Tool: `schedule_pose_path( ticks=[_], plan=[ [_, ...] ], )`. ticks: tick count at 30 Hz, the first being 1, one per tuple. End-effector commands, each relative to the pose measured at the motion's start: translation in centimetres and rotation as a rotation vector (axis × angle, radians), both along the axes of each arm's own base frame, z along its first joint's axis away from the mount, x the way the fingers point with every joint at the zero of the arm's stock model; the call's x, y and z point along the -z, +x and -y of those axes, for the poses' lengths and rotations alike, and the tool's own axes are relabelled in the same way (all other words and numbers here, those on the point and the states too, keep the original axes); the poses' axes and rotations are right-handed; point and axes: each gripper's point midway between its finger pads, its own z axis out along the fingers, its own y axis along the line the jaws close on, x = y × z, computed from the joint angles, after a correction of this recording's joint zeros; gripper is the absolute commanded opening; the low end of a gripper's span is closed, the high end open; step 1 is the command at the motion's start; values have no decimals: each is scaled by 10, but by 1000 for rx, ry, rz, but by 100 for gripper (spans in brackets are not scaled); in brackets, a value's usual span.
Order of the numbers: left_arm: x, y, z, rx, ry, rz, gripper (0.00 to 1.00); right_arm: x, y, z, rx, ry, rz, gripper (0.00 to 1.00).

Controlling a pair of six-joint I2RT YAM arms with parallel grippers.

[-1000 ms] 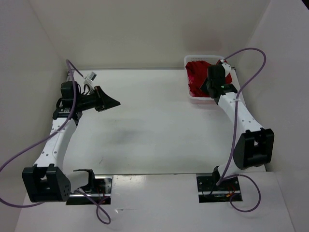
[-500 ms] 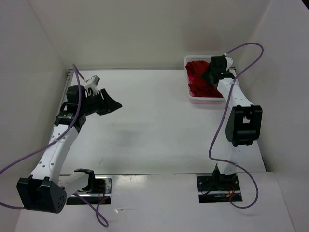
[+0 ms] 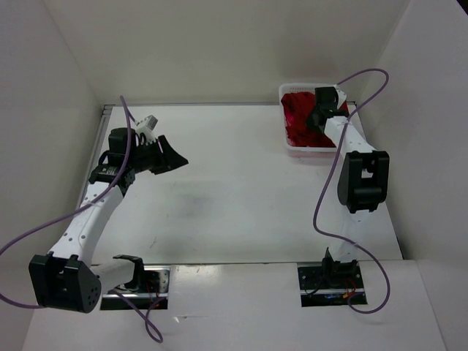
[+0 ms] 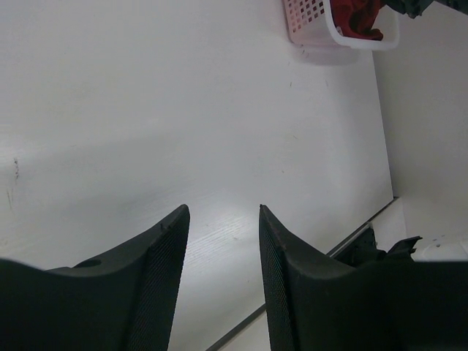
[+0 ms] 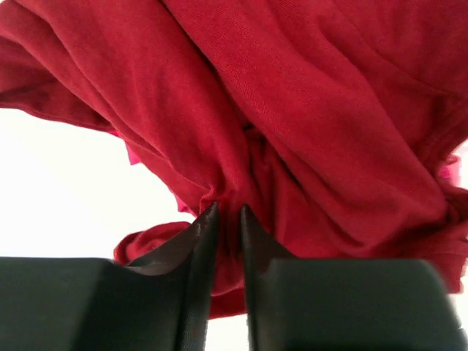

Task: Fold and stack the t-shirts
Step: Grab crumpled tshirt from bin with the right arm, then move the tshirt to the center of the board

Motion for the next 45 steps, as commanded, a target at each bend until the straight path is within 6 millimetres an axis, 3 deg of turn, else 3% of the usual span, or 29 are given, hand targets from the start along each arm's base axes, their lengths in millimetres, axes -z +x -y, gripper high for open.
schedule_pose_path(
  ticks=[1,4,7,8,11,12,14,15,18,19,20,22,25,26,27,28,30,33,35,36,37,38,39,40,41,43,45],
  plan=[
    [-8,7,1,14,16,55,51,-24,21,-3,-9,19,84,22],
    [-8,7,1,14,16,55,51,-33,25,-5,-10,33,107,3],
    [-16,9,1,14,15,73,53,-69,17,-4,2,36,176,0],
    [-20,10,1,13,14,84,54,-99,11,-2,8,33,242,0],
    [-26,15,4,13,-6,84,58,-152,-4,-2,13,46,346,0],
    [-32,18,5,21,-12,100,61,-187,-18,-6,-13,64,417,0],
    [-35,21,6,8,-34,90,62,-229,-32,-12,-45,83,501,0],
    [-43,25,7,1,-48,93,65,-270,-48,-22,-82,109,588,0],
    [-47,36,4,-32,-78,84,68,-331,-79,-62,-207,157,704,0],
    [-44,41,-4,-63,-88,65,69,-361,-92,-81,-276,193,765,0],
    [-47,44,-9,-93,-114,56,69,-377,-107,-112,-359,242,793,0],
    [-44,51,-17,-128,-149,26,70,-418,-139,-155,-541,337,876,0],
    [-41,61,-41,-224,-229,-18,73,-464,-187,-214,-805,522,947,0],
    [-39,64,-46,-244,-240,-18,73,-473,-197,-226,-860,559,960,0],
    [-40,64,-50,-252,-253,-23,73,-497,-221,-239,-932,611,1000,0],
    [-36,64,-54,-266,-253,-31,73,-497,-225,-252,-990,627,989,0],
    [-38,67,-69,-301,-266,-22,73,-519,-243,-254,-1041,646,1044,0],
    [-39,70,-88,-356,-275,-21,73,-522,-247,-254,-1056,655,1058,0],
    [-39,70,-89,-354,-280,-21,73,-507,-233,-256,-1046,620,1032,0],
    [-43,69,-95,-371,-287,-14,73,-481,-217,-259,-1033,619,967,0],
    [-43,69,-99,-376,-291,-13,73,-479,-213,-247,-1023,610,992,0],
    [-43,69,-99,-376,-291,-13,73,-464,-208,-245,-1035,617,973,0],
    [-40,68,-104,-386,-278,-17,73,-419,-178,-237,-980,613,914,0],
    [-40,68,-113,-416,-263,-19,73,-399,-171,-232,-968,597,893,0],
    [-42,69,-115,-424,-250,-13,73,-349,-154,-229,-928,598,794,0],
    [-39,70,-124,-454,-210,-8,73,-299,-137,-220,-890,569,711,0],
    [-36,69,-127,-463,-189,-9,73,-222,-116,-211,-795,538,560,1]
  ],
)
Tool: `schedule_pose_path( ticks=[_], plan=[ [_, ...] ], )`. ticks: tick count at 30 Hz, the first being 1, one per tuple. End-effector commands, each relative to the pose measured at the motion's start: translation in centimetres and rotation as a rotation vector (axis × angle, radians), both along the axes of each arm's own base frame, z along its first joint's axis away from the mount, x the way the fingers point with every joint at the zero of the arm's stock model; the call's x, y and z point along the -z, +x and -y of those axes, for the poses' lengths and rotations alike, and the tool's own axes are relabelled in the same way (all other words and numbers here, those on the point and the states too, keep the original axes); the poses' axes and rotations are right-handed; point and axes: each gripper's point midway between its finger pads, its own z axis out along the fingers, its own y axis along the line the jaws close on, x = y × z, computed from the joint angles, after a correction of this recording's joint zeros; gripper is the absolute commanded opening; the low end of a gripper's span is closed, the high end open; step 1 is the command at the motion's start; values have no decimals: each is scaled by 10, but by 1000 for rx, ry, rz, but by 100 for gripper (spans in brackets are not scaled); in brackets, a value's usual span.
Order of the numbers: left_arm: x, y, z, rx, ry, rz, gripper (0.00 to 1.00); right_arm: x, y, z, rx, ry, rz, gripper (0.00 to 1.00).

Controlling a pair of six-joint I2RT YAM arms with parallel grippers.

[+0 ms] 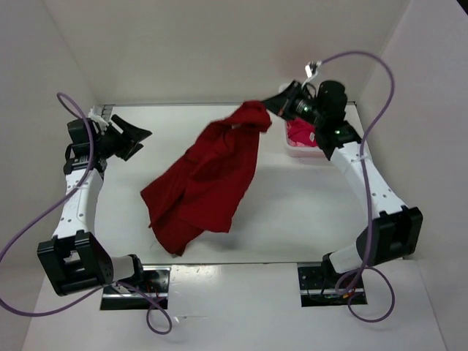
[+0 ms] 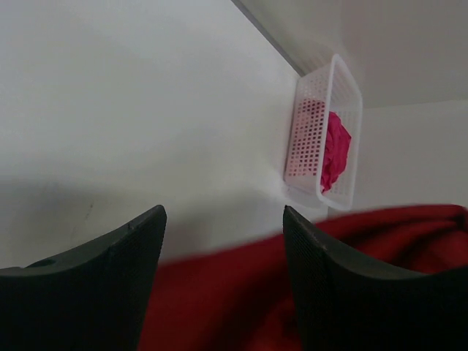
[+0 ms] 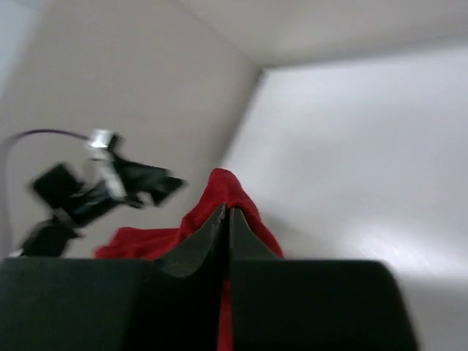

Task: Fold and stack the t-shirts
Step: Move the tshirt to the center of the board

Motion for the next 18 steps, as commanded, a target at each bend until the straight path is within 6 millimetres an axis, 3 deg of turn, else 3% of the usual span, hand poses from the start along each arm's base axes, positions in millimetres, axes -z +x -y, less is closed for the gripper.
schedule_pose_path(
  ticks=[1,2,4,5,7,9,10,12,13,14,15,16,18],
  plan=[
    [-8,1,-11,-20,79,29,73,75,25,14,76,-90,-74,14],
    [-1,1,-15,-40,99,17,73,108,25,20,104,-134,-128,24],
    [21,-6,-12,-30,141,-44,73,131,36,36,216,-183,-179,48],
    [32,-8,-14,-50,174,-75,73,142,37,42,239,-224,-216,54],
    [51,-17,-7,-29,177,-134,73,143,41,54,307,-261,-236,63],
    [84,-31,-3,-11,191,-226,73,134,32,58,332,-273,-242,64],
    [93,-37,3,6,187,-253,73,140,27,59,330,-280,-258,56],
    [115,-48,6,21,191,-316,73,153,9,41,283,-304,-281,39],
    [132,-60,12,39,183,-367,73,173,-4,34,261,-334,-320,22],
    [139,-65,18,60,183,-384,71,186,-14,24,237,-359,-345,16],
    [144,-69,19,47,190,-399,71,198,-32,-1,173,-388,-351,11],
    [153,-75,22,54,198,-424,70,223,-46,-8,153,-436,-393,8],
    [163,-81,32,61,218,-464,70,246,-74,-44,49,-477,-418,6]
  ],
)
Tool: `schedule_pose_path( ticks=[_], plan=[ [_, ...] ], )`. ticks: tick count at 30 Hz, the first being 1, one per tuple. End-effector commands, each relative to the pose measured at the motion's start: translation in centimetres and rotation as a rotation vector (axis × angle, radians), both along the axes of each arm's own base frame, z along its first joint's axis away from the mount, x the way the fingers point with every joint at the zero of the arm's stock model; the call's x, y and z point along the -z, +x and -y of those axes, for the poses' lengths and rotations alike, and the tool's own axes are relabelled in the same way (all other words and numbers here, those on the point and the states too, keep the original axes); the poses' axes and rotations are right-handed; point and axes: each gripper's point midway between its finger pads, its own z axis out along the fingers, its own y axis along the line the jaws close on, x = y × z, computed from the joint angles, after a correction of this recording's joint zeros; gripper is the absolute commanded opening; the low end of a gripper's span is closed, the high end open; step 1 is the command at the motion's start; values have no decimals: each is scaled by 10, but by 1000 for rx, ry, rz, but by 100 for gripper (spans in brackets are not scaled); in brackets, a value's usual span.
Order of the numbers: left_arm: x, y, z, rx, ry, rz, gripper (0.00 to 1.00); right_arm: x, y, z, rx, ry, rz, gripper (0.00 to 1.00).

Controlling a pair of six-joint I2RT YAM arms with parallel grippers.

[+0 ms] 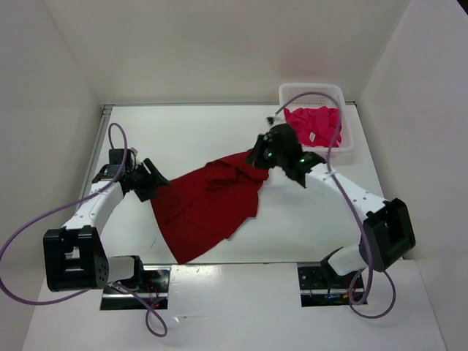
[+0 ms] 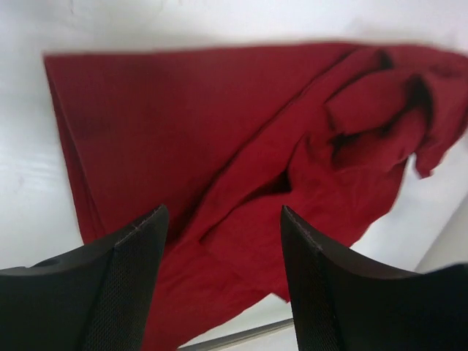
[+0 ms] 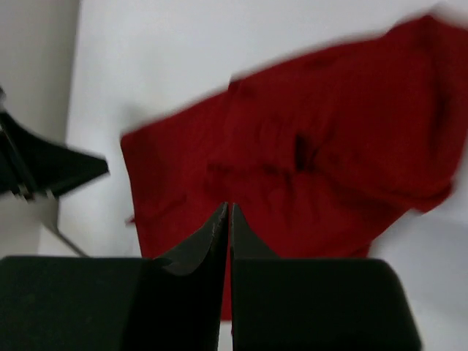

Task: Fold and stack the t-shirts
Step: Flatten out the tshirt

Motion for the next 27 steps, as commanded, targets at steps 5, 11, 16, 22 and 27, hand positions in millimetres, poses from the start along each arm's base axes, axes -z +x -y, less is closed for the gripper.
schedule_pose_path(
  ticks=[5,11,16,22,27],
  plan=[
    [40,-24,28,39,67,-157,72,72,-66,-99,-220,-116,-133,22],
    [65,-26,27,15,106,-201,72,103,-69,-154,-275,-189,-142,50],
    [80,-23,30,20,117,-227,64,129,-55,-179,-249,-257,-141,56],
    [90,-20,39,50,114,-242,38,145,-36,-182,-196,-346,-121,57],
    [94,-13,40,50,114,-250,14,163,-38,-180,-199,-381,-153,51]
  ],
)
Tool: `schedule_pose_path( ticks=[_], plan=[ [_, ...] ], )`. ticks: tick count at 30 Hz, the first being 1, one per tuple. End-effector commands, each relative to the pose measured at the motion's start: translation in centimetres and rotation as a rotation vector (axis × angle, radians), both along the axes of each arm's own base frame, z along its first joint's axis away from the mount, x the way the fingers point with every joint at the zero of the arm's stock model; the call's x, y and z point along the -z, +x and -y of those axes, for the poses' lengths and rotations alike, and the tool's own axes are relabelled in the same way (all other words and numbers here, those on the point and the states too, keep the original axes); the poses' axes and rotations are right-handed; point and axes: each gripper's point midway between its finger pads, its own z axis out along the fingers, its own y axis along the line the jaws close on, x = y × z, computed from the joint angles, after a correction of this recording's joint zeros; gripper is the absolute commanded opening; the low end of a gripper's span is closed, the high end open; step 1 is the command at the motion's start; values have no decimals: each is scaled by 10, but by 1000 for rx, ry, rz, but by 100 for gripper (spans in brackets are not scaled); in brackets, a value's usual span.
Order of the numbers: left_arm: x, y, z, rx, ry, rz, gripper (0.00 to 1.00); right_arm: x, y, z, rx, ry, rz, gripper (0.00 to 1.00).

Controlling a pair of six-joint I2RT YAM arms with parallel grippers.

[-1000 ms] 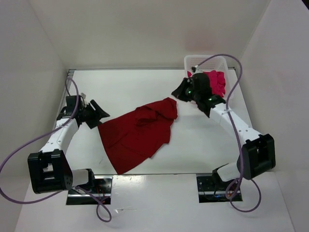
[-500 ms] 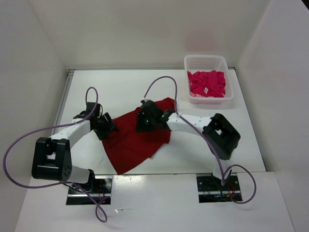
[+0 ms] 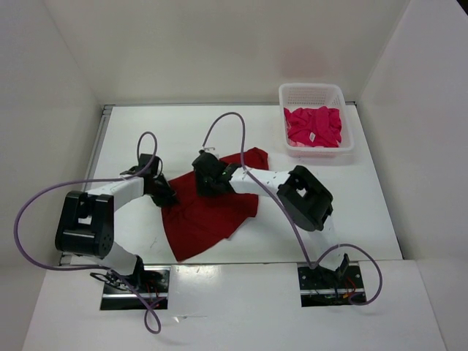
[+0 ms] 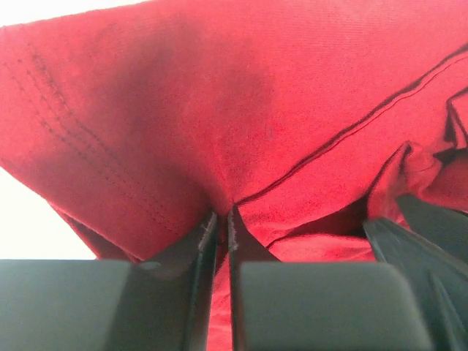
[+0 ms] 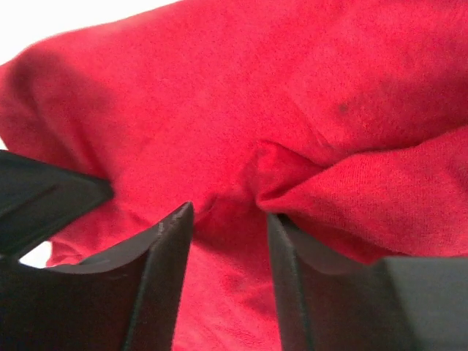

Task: Fold and stack the t-shirts
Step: Flatten out the tshirt

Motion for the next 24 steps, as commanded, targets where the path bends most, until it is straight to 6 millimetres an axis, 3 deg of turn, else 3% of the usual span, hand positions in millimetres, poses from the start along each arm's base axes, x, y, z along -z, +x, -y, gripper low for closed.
schedule_pose_path(
  ticks=[1,2,5,6,7,9,11,12,13,14,15,16,17,18,19,20,21,22,23,24],
  plan=[
    [7,9,0,-4,19,-4,11,-3,8,0,17,-39,25,49],
    [7,9,0,-13,16,-6,6,5,6,2,17,-56,13,47],
    [0,19,-1,-17,21,21,2,2,7,1,10,-60,17,34],
    [-4,23,0,-17,20,27,2,-1,7,1,10,-60,17,20],
    [-7,26,0,-17,19,36,0,0,6,2,9,-67,12,15],
    [-13,33,-4,-30,26,49,0,-26,10,1,19,-31,50,5],
    [-15,35,-8,-35,39,50,0,-41,9,9,36,-23,78,3],
    [-23,45,-12,-41,40,79,0,-67,9,12,45,11,113,1],
    [-23,51,-20,-64,41,81,0,-78,11,18,55,26,124,0],
    [-26,57,-23,-67,44,91,0,-78,11,31,71,20,120,0],
    [-29,64,-26,-76,44,100,0,-103,11,41,84,57,148,0],
    [-37,83,-31,-82,47,130,0,-110,9,49,99,76,145,0],
    [-41,92,-33,-79,58,146,0,-98,7,73,136,50,115,0],
    [-38,100,-36,-88,60,133,0,-120,4,87,153,87,145,0],
    [-56,125,-38,-86,69,194,0,-107,1,110,200,72,117,0],
    [-53,133,-42,-94,71,182,0,-126,-7,123,210,117,126,0],
    [-59,143,-42,-87,74,203,0,-113,-16,140,229,106,96,0],
    [-77,163,-49,-106,82,250,0,-113,-15,159,276,118,80,0],
    [-75,169,-49,-105,82,241,6,-126,-24,171,288,155,91,0],
    [-80,177,-53,-115,82,257,12,-112,-33,185,298,135,66,0]
  ],
)
